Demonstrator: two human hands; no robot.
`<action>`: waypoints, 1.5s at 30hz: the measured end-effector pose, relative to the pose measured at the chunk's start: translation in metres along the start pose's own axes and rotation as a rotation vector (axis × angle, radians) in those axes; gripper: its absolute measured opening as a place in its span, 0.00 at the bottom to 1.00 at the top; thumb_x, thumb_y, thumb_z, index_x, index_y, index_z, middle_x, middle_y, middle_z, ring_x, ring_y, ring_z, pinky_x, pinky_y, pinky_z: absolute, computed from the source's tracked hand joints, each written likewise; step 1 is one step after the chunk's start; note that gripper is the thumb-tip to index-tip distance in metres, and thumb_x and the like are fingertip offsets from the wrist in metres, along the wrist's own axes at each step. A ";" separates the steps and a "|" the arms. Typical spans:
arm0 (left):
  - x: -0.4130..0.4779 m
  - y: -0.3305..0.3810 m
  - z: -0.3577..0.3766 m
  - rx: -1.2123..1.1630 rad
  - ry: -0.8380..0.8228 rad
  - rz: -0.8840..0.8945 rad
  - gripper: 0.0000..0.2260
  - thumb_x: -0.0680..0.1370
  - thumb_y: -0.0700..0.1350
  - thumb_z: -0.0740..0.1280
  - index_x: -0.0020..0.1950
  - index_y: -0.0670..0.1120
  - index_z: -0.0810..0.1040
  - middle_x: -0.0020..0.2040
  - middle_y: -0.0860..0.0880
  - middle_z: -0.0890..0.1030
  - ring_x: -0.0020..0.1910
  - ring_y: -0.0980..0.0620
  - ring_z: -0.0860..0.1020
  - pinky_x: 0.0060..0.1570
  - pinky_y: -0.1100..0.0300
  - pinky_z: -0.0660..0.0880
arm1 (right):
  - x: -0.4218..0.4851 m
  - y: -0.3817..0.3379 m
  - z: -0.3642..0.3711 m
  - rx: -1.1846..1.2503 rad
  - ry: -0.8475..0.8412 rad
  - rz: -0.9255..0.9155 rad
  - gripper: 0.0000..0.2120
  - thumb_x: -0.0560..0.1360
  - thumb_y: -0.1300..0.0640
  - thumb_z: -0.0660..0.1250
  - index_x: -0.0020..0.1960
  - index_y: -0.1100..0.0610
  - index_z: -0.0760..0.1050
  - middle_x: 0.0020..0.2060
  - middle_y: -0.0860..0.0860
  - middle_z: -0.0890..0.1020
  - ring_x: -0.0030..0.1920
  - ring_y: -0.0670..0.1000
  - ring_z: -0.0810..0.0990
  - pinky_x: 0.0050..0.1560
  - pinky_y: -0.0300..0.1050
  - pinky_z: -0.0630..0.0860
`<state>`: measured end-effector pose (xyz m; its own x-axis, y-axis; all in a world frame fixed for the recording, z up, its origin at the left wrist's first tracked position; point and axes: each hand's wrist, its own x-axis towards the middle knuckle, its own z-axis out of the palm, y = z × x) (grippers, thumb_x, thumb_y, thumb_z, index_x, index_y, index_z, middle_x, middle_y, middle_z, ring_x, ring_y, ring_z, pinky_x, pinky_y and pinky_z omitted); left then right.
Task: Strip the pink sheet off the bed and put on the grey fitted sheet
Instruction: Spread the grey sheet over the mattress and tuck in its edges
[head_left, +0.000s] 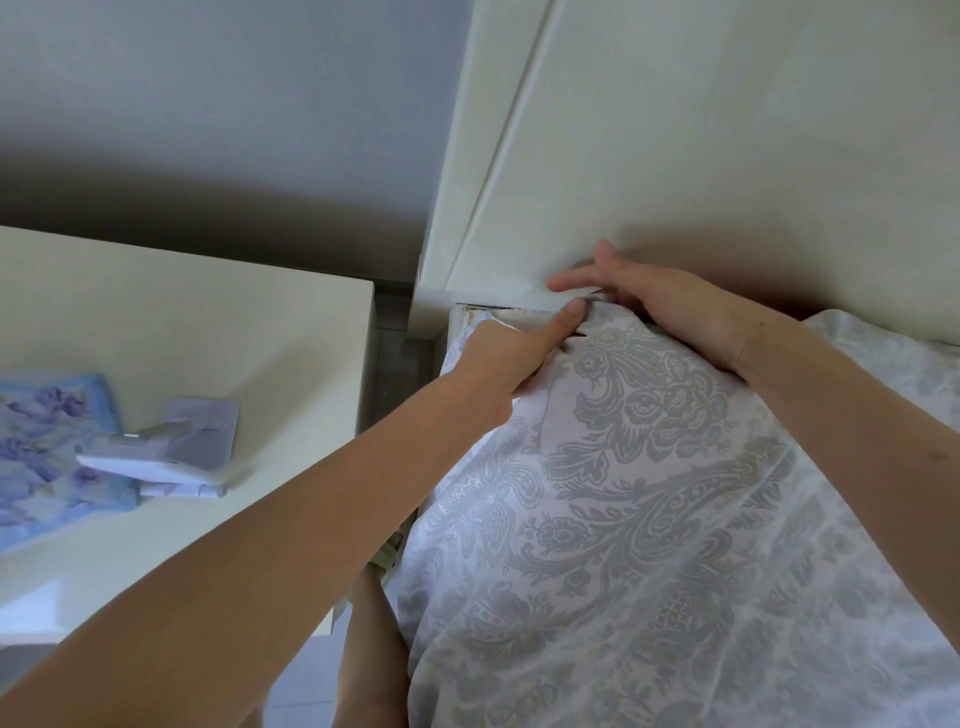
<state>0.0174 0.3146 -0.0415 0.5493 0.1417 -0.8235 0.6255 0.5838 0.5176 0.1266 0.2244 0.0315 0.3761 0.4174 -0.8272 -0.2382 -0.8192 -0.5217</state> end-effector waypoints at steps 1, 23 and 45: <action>-0.003 -0.001 -0.003 0.023 0.000 0.041 0.23 0.66 0.61 0.75 0.43 0.42 0.75 0.42 0.45 0.78 0.41 0.49 0.77 0.49 0.56 0.75 | 0.001 0.000 0.001 -0.033 0.010 -0.010 0.24 0.78 0.36 0.51 0.55 0.47 0.81 0.50 0.50 0.84 0.51 0.47 0.82 0.58 0.44 0.73; 0.058 -0.037 -0.067 0.100 -0.162 -0.176 0.35 0.77 0.68 0.43 0.42 0.44 0.78 0.38 0.47 0.76 0.33 0.53 0.71 0.32 0.64 0.67 | 0.064 -0.003 0.021 -0.136 -0.093 0.186 0.33 0.64 0.25 0.61 0.52 0.50 0.83 0.47 0.52 0.85 0.48 0.52 0.84 0.54 0.46 0.77; 0.059 -0.008 -0.034 0.085 -0.176 0.134 0.25 0.84 0.55 0.44 0.59 0.48 0.79 0.48 0.52 0.79 0.44 0.58 0.75 0.37 0.71 0.74 | 0.019 0.006 0.014 -0.428 0.491 -0.254 0.23 0.80 0.40 0.54 0.54 0.54 0.81 0.49 0.46 0.82 0.52 0.46 0.78 0.55 0.38 0.68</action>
<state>0.0260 0.3448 -0.1024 0.7143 0.0675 -0.6966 0.5806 0.4986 0.6437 0.1202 0.2328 0.0093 0.7584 0.4731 -0.4483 0.2463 -0.8449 -0.4749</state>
